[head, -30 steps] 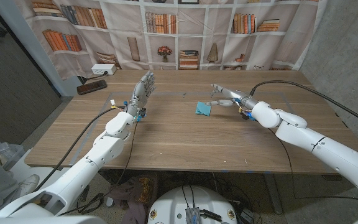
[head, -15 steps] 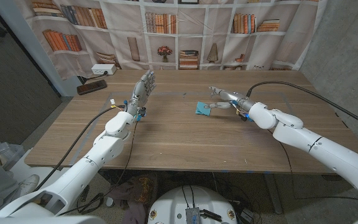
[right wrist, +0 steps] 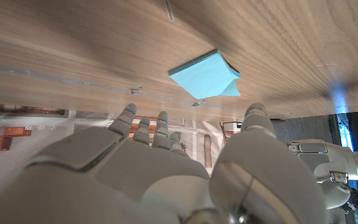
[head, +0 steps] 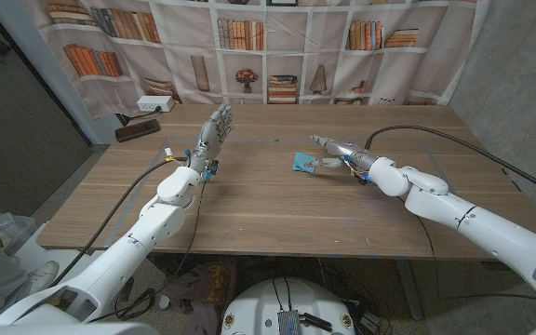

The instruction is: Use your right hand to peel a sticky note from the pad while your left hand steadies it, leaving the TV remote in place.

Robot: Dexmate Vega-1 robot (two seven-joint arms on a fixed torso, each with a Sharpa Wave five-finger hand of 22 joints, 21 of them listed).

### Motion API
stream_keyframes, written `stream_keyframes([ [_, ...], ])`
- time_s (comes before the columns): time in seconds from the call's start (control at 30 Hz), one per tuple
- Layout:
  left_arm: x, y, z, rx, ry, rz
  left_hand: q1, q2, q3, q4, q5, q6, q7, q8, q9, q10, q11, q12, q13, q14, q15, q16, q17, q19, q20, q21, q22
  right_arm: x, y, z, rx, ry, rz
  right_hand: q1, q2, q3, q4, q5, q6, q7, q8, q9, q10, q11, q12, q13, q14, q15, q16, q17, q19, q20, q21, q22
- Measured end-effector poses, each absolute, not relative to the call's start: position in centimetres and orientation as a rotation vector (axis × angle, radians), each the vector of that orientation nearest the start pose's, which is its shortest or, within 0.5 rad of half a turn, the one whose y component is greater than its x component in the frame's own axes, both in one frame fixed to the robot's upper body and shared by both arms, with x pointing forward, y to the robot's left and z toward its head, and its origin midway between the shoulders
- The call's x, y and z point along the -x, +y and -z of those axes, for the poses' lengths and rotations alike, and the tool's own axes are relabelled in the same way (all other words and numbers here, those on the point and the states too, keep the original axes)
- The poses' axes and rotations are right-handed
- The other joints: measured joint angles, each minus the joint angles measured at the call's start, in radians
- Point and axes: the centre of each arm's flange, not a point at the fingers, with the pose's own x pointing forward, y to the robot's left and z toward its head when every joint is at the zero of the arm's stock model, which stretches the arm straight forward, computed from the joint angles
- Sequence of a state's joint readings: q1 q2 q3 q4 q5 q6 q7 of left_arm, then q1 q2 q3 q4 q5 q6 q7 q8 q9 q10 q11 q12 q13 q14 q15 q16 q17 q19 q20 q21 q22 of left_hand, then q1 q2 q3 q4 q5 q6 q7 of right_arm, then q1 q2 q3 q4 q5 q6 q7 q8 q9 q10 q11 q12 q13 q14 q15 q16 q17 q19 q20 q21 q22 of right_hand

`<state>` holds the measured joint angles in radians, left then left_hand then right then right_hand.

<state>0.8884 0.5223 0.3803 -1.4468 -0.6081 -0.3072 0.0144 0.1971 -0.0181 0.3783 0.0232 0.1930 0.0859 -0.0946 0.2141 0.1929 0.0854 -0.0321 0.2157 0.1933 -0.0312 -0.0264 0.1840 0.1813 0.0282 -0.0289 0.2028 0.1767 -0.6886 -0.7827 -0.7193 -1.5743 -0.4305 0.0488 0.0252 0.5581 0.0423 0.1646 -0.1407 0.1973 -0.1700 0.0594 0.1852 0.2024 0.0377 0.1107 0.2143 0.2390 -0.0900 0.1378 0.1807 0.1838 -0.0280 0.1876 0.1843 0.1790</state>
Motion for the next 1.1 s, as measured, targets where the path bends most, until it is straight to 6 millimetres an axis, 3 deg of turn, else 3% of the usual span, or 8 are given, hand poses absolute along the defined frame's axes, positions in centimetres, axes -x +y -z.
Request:
stream_keyframes([
  [0.2,-62.4,25.9,1.1,0.019,-0.677,0.251,0.000,0.000,0.000,0.000,0.000,0.000,0.000,0.000,0.000,0.000,0.000,0.000,0.000,0.000,0.000,0.000,0.000,0.000,0.000,0.000,0.000,-63.3,-20.3,2.4,1.409,-0.621,-0.242,0.000,0.000,0.000,0.000,0.000,0.000,0.000,0.000,0.000,-0.008,-0.008,0.001,0.006,-0.008,-0.005,0.000,0.000,-0.002,0.002,0.000,0.000],
  [0.5,-62.2,26.0,1.3,0.024,-0.673,0.247,0.000,0.000,0.000,0.000,0.000,0.000,0.000,-0.004,0.000,0.005,0.005,0.000,0.000,0.000,0.000,0.000,0.000,0.000,0.000,0.000,0.000,-63.8,-19.9,2.7,1.441,-0.603,-0.212,-0.005,-0.014,-0.003,0.002,0.000,0.000,0.000,0.007,0.000,0.024,0.037,0.030,0.016,-0.008,0.006,0.001,0.000,-0.005,0.005,0.004,0.000],
  [0.63,-62.2,26.0,1.4,0.024,-0.671,0.246,0.000,0.000,0.000,0.000,0.000,0.000,0.000,-0.004,0.000,0.005,0.005,0.000,0.000,0.000,0.000,0.000,0.000,-0.004,0.004,0.000,0.000,-63.7,-19.5,3.0,1.454,-0.604,-0.185,-0.005,-0.025,-0.009,-0.003,-0.008,-0.004,-0.004,0.011,0.000,0.054,0.003,0.048,0.025,0.000,0.003,0.008,0.000,0.008,-0.007,0.010,0.000],
  [1.03,-61.9,25.9,1.8,0.027,-0.666,0.245,0.003,0.003,0.000,0.000,0.000,0.000,0.000,-0.004,0.000,0.005,0.005,0.000,0.000,0.000,0.000,0.000,0.000,-0.004,0.004,0.000,0.000,-63.8,-19.7,3.1,1.478,-0.598,-0.120,0.000,-0.028,-0.008,-0.003,-0.008,-0.004,-0.004,0.018,0.000,0.065,-0.008,0.060,0.036,0.001,0.003,0.008,0.000,0.015,-0.015,0.009,0.000],
  [1.1,-61.9,26.0,1.9,0.030,-0.664,0.239,0.003,0.003,0.000,0.000,0.000,0.000,0.000,-0.004,0.000,0.005,0.005,0.000,0.000,0.000,0.000,0.000,0.000,-0.004,0.004,0.000,0.000,-63.5,-18.9,4.1,1.476,-0.600,-0.140,0.020,-0.024,-0.001,-0.011,-0.008,-0.002,-0.011,0.021,0.000,0.070,-0.034,0.068,0.041,0.001,0.003,0.008,0.000,0.015,-0.015,0.009,0.000],
])
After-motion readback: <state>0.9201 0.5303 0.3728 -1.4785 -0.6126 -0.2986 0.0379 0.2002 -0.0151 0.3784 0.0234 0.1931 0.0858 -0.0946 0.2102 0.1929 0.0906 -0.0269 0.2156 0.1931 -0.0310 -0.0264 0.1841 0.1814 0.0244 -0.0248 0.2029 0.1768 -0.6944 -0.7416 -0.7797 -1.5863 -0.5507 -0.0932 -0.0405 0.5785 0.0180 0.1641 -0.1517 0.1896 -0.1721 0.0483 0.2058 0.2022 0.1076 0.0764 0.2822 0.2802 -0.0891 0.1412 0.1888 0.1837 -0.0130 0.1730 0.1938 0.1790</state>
